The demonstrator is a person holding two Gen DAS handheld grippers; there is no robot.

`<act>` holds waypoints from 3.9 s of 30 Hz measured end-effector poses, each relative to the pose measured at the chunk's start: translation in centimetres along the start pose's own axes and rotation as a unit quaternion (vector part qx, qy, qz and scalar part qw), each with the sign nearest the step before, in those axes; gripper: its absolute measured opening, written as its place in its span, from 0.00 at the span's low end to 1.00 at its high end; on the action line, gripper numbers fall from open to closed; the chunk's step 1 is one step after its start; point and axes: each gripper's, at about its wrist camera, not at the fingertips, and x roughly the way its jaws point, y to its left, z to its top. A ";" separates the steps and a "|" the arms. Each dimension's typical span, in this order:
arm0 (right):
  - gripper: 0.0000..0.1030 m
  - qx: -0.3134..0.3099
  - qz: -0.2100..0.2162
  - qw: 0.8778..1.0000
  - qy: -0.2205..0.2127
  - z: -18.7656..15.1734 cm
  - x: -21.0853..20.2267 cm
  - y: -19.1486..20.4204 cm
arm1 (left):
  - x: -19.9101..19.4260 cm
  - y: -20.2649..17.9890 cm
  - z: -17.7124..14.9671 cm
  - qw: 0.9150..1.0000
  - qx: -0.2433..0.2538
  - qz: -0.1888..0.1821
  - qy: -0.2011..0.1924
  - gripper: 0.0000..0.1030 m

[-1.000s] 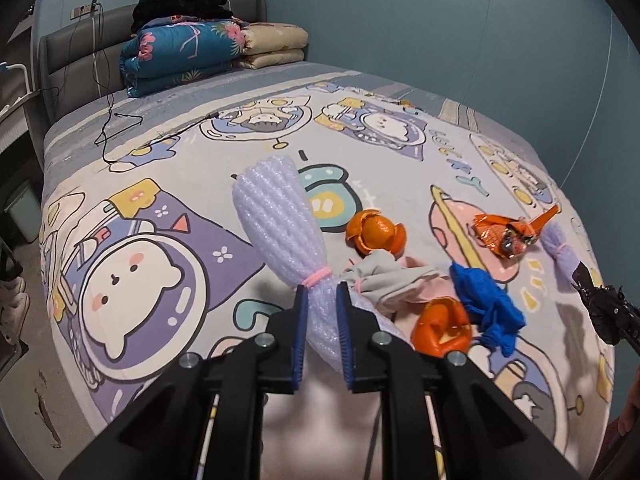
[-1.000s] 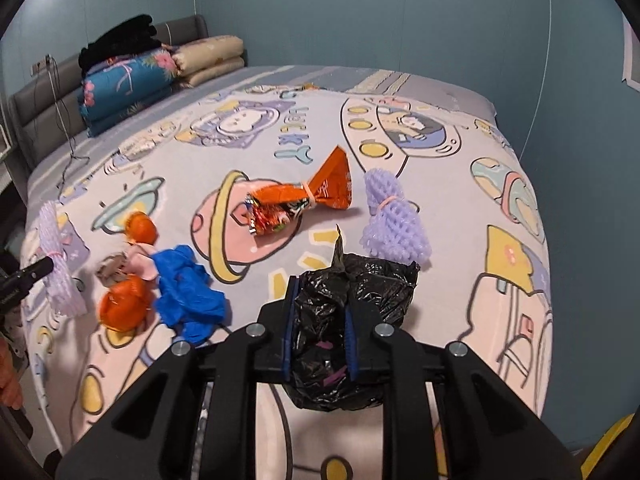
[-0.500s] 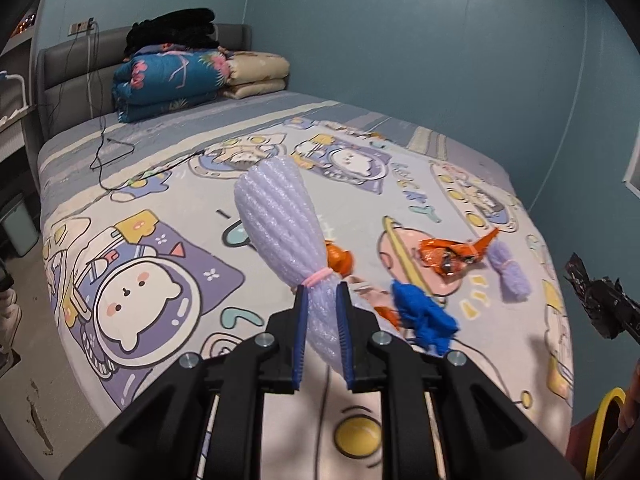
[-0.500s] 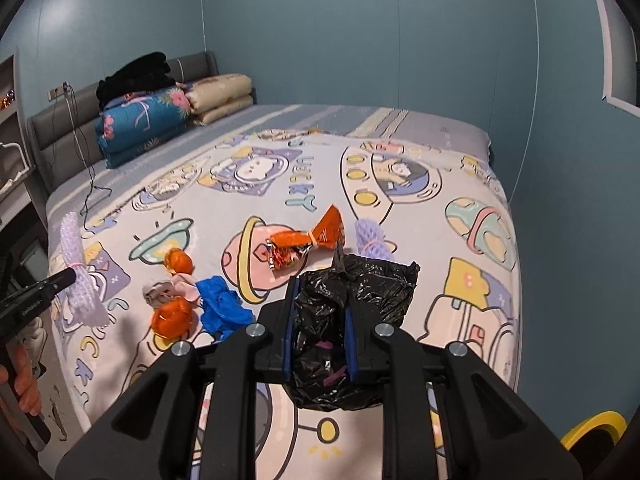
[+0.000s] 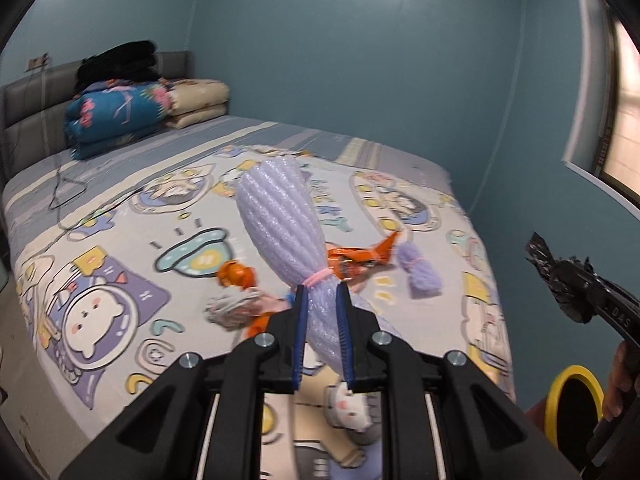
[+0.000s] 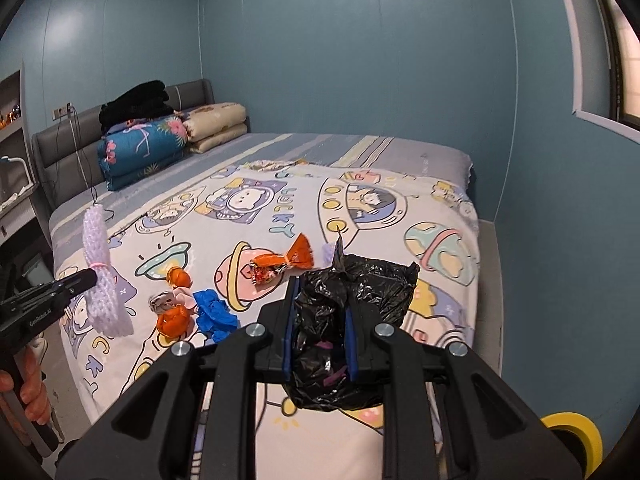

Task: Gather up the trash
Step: 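Lift both held items off the bed and carry them over the yellow bin, then lower both tools into the bin rim and open them to drop the items, then move both open tools back over the bed toward the remaining trash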

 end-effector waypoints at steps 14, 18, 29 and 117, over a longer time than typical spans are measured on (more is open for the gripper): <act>0.18 0.015 -0.050 0.998 -0.033 -1.4 -6.6 -6.0 | -2.2 -10.0 -0.5 0.995 0.064 -0.078 -0.009 0.13; 0.18 0.019 -0.069 0.997 -0.039 -2.2 -8.5 -7.7 | -2.6 -12.6 -0.9 0.992 0.081 -0.099 -0.008 0.13; 0.18 0.038 -0.117 0.992 -0.037 -5.3 -12.8 -12.0 | -3.8 -20.0 -2.8 0.977 0.143 -0.158 -0.003 0.13; 0.43 0.090 -0.111 0.990 0.004 -8.6 -10.7 -16.8 | 0.2 -24.1 -5.7 0.974 0.139 -0.168 0.067 0.57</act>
